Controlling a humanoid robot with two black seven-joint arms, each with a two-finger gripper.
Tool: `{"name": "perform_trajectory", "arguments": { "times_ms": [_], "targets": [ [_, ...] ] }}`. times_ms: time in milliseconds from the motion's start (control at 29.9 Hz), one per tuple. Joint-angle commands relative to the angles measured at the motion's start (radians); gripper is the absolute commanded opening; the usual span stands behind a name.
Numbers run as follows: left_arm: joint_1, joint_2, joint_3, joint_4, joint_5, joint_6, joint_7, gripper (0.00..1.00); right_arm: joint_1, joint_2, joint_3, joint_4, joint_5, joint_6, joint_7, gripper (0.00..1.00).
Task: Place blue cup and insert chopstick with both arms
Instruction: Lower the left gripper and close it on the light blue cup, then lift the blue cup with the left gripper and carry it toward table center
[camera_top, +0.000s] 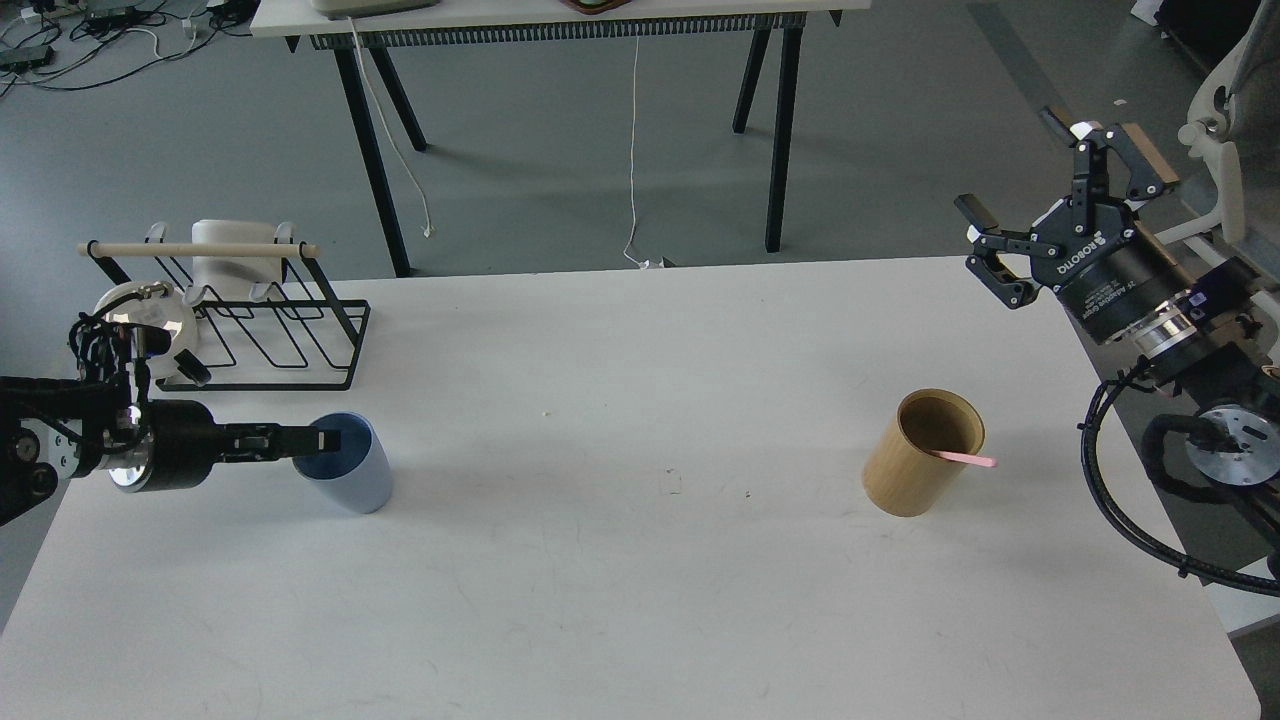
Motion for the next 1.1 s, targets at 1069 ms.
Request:
{"name": "perform_trajectory", "arguments": {
  "times_ms": [1069],
  "targets": [
    [-0.202,-0.103,-0.055,-0.24,-0.08,0.0,0.0,0.04,-0.003,0.002,0.226,-0.306,0.016,0.0,0.0,0.99]
  ]
}}
